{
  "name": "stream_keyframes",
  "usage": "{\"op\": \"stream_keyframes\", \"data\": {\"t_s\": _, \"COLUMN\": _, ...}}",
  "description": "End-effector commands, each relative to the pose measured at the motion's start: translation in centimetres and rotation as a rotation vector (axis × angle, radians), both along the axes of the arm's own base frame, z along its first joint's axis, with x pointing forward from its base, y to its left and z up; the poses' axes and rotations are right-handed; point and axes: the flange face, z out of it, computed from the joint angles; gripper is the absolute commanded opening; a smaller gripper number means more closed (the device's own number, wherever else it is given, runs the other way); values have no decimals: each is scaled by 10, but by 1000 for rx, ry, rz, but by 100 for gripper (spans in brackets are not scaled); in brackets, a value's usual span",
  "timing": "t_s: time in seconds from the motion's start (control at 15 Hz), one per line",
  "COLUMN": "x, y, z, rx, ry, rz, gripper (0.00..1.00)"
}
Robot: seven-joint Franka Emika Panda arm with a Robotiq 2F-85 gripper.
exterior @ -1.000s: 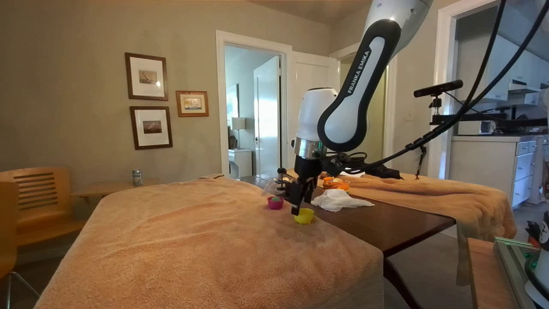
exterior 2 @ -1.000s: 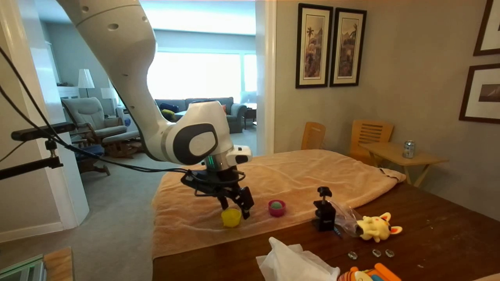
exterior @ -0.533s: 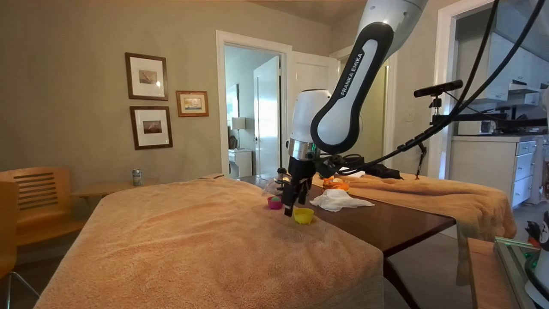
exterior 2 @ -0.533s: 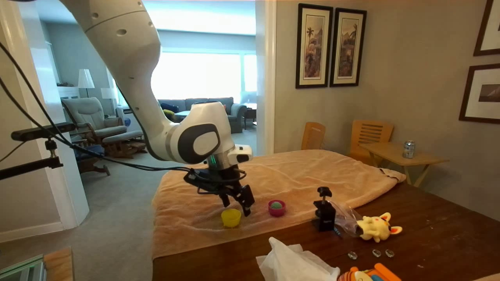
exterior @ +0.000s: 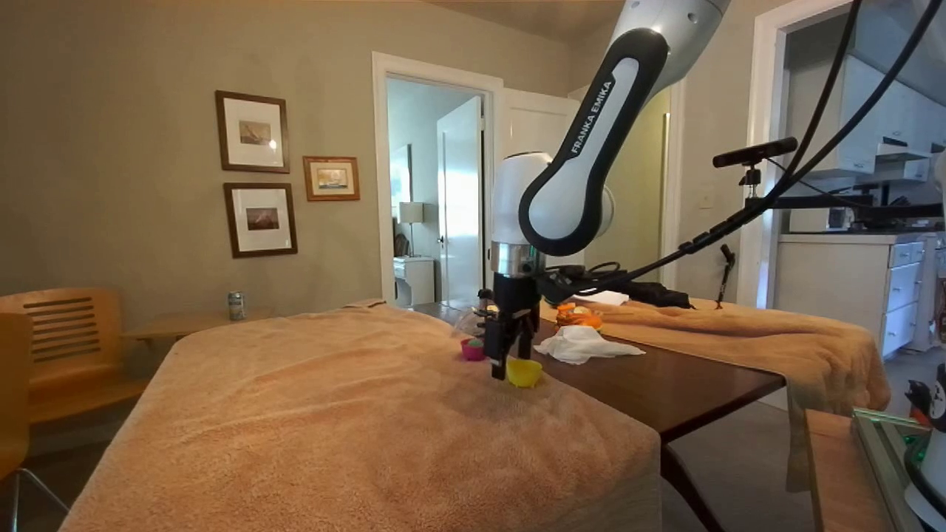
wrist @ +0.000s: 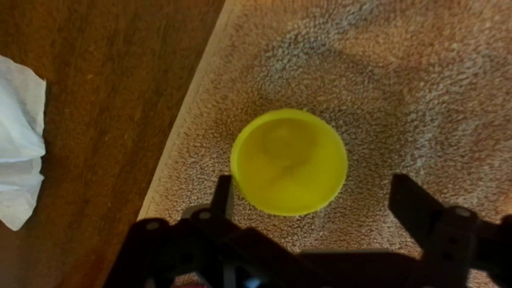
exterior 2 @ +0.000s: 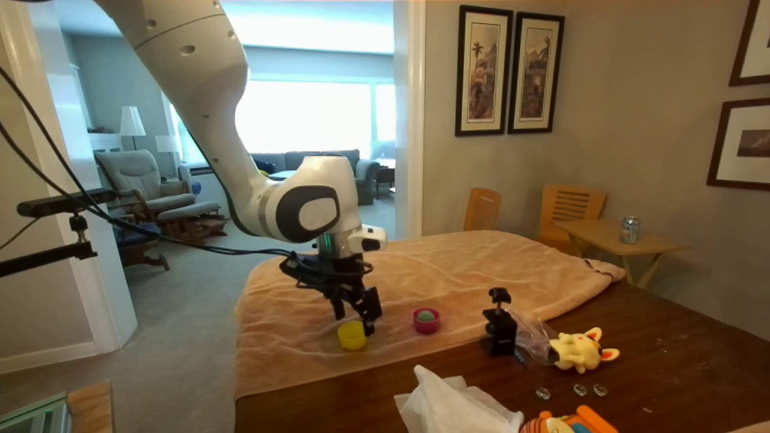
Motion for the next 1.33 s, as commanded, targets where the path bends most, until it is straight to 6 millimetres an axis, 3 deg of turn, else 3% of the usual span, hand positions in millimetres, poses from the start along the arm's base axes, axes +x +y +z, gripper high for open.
{"op": "stream_keyframes", "data": {"t_s": 0.0, "x": 8, "y": 1, "z": 4, "rx": 5, "ry": 13, "rz": -51, "gripper": 100}}
{"op": "stream_keyframes", "data": {"t_s": 0.33, "x": 9, "y": 17, "z": 27, "rx": -12, "ry": -35, "rz": -14, "gripper": 100}}
{"op": "stream_keyframes", "data": {"t_s": 0.6, "x": 8, "y": 33, "z": 19, "rx": 6, "ry": 18, "rz": 16, "gripper": 100}}
{"op": "stream_keyframes", "data": {"t_s": 0.93, "x": 4, "y": 24, "z": 12, "rx": -8, "ry": 79, "rz": 5, "gripper": 100}}
{"op": "stream_keyframes", "data": {"t_s": 1.27, "x": 6, "y": -3, "z": 8, "rx": -5, "ry": 34, "rz": 34, "gripper": 100}}
